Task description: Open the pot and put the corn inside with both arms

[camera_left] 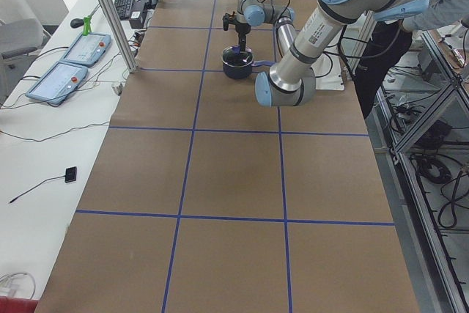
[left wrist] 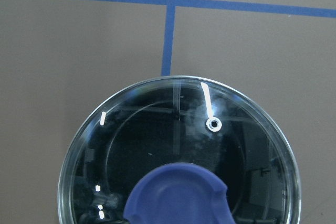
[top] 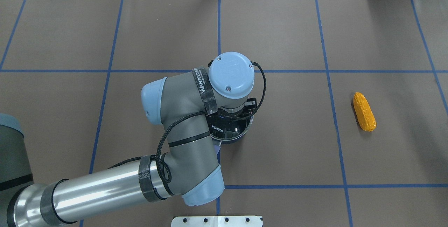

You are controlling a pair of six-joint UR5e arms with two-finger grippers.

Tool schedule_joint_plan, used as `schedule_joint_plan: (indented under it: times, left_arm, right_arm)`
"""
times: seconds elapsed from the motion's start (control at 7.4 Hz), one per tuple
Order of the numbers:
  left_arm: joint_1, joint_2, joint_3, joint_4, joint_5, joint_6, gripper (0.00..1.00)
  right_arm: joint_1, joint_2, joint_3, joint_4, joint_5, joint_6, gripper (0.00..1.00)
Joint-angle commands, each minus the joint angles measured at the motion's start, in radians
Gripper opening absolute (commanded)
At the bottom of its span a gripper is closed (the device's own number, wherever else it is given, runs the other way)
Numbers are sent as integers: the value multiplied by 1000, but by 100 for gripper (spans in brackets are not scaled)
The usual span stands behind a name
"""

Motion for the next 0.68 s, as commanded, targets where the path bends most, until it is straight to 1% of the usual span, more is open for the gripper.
schedule_joint_plan:
  times: [0.0,0.14,0.41,0.54]
  left_arm:
    - [0,0,7,-15,7,1,98]
    - [-1,2,7,-15,13,1,97]
    - [-1,6,5,-13,13,3,80]
    - [-3,6,4,-13,13,3,79]
  right_arm:
    - [-1,0,0,0,0,0,100]
    - [-1,0,0,0,0,0,100]
    - [1,0,0,0,0,0,100]
    - [0,0,0,0,0,0,100]
